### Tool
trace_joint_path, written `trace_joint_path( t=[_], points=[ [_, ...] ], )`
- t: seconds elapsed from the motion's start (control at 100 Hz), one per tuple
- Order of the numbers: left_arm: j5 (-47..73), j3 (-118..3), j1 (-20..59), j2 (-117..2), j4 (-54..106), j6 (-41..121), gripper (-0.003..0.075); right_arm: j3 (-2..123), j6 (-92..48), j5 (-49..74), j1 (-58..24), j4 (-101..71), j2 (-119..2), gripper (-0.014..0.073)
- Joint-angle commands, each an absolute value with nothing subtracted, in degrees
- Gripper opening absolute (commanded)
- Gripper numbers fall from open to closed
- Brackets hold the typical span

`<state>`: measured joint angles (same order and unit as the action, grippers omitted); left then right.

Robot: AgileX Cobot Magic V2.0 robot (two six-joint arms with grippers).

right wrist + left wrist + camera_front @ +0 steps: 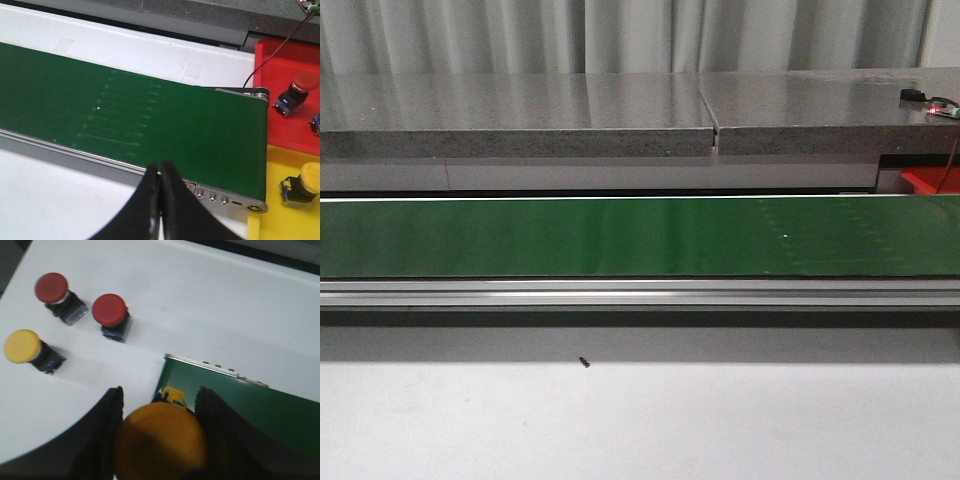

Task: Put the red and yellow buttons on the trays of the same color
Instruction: 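Carry the yellow button over the belt's near end with the left gripper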

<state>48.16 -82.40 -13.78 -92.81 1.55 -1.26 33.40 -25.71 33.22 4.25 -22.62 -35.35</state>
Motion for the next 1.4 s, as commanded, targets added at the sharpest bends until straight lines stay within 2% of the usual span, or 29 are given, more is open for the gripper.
trace_joint_path(
  t=[0.0,0.23,0.65,1.28,1.35,1.39],
  points=[
    [47.0,-83.5,-11.6,-90.1,2.0,-0.9,-0.0020,35.0,-26.0,29.8,4.4,-23.2,-35.2,-0.0068],
    [43.2,-77.5,-7.7,-90.1,2.0,-0.9,-0.0020,35.0,-26.0,29.8,4.4,-23.2,-35.2,-0.0068],
    [35.2,-69.8,-7.6,-90.2,2.5,-0.9,-0.0020,35.0,-26.0,29.8,4.4,-23.2,-35.2,-0.0068],
    [33.7,-69.1,-7.6,-93.4,2.5,-0.9,-0.0020,35.0,-26.0,29.8,4.4,-23.2,-35.2,-0.0068],
    [33.8,-69.1,-7.6,-93.4,2.5,-0.9,-0.0003,35.0,-26.0,29.8,4.4,-23.2,-35.2,-0.0068],
    [34.0,-69.1,-7.6,-93.4,2.5,-0.9,0.0031,35.0,-26.0,29.8,4.4,-23.2,-35.2,-0.0068]
  ],
)
